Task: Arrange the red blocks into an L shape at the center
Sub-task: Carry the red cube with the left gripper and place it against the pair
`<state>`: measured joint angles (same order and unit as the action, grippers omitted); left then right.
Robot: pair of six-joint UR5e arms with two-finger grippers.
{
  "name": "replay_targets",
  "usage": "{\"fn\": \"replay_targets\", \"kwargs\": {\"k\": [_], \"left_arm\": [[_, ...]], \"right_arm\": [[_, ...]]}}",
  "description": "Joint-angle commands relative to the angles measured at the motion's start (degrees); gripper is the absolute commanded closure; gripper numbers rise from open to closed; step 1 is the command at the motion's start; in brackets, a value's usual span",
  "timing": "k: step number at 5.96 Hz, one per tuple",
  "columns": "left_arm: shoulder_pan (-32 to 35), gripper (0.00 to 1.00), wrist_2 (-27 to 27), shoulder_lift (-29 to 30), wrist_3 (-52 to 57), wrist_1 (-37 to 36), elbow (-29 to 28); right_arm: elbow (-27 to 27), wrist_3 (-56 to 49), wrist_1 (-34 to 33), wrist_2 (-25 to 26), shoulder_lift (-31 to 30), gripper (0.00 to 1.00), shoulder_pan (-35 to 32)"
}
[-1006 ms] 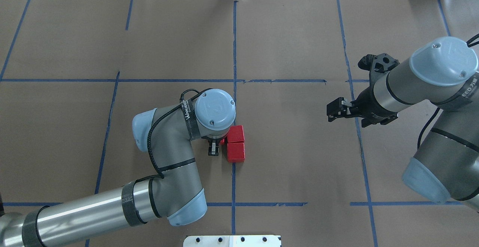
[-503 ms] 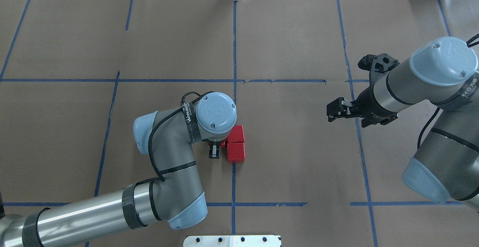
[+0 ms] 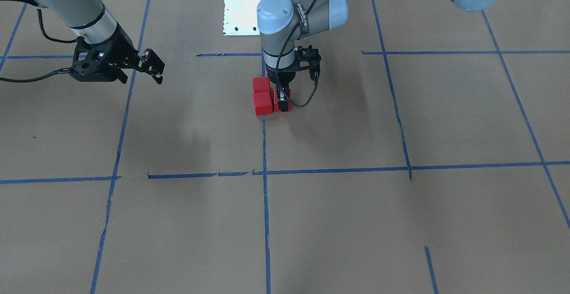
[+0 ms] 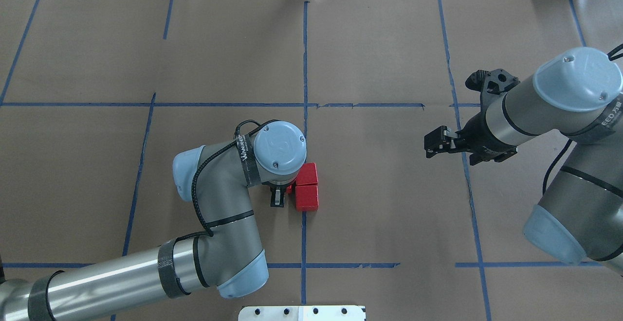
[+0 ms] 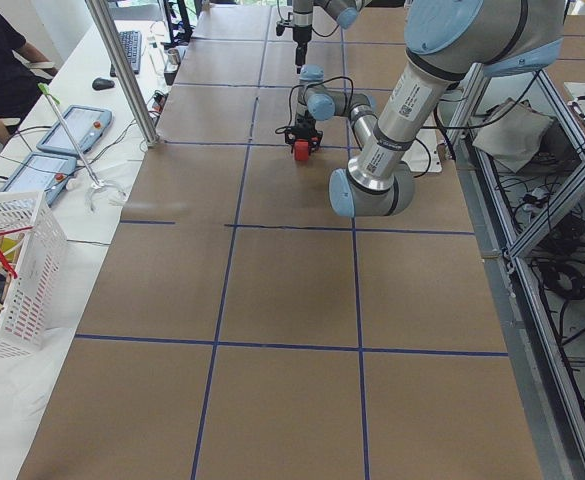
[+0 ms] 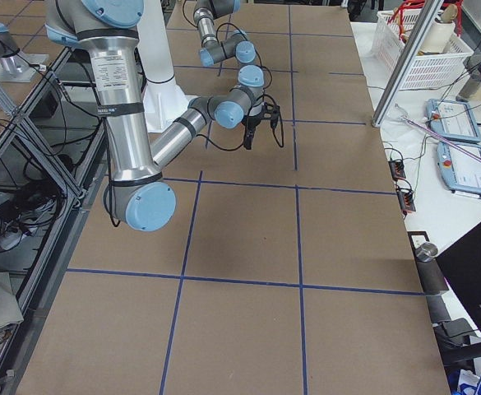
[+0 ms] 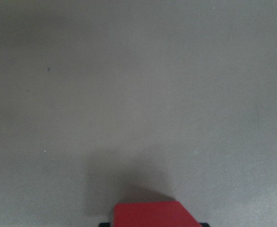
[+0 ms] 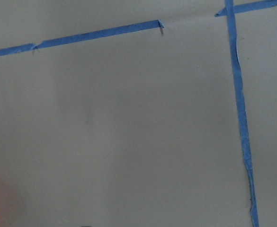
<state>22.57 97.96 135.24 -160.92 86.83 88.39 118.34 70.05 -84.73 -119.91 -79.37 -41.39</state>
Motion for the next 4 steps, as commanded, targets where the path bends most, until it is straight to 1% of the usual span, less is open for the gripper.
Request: {"fn": "replay_targets", "kwargs": {"k": [1, 2, 3, 4], "left_arm": [[0.0, 0.0, -0.1, 0.3, -0.2, 0.2, 0.2], [0.5, 0.0, 0.0, 0.2, 0.4, -0.3, 3.1], [2.4, 0.0, 0.3, -0.1, 1.5, -3.0, 7.8], [3.5, 0.0, 0.3, -0.2, 11.1, -8.8, 13.5]], "right_arm": [[0.3, 2.5, 0.0, -0.1, 0.4, 0.0, 0.1], [0.4, 2.8, 0.0, -0.1, 0.4, 0.0, 0.0], [0.4, 2.8, 0.0, -0.1, 0.4, 0.0, 0.0], [0.5, 2.7, 0.0, -0.1, 0.2, 0.0, -0.1]]}}
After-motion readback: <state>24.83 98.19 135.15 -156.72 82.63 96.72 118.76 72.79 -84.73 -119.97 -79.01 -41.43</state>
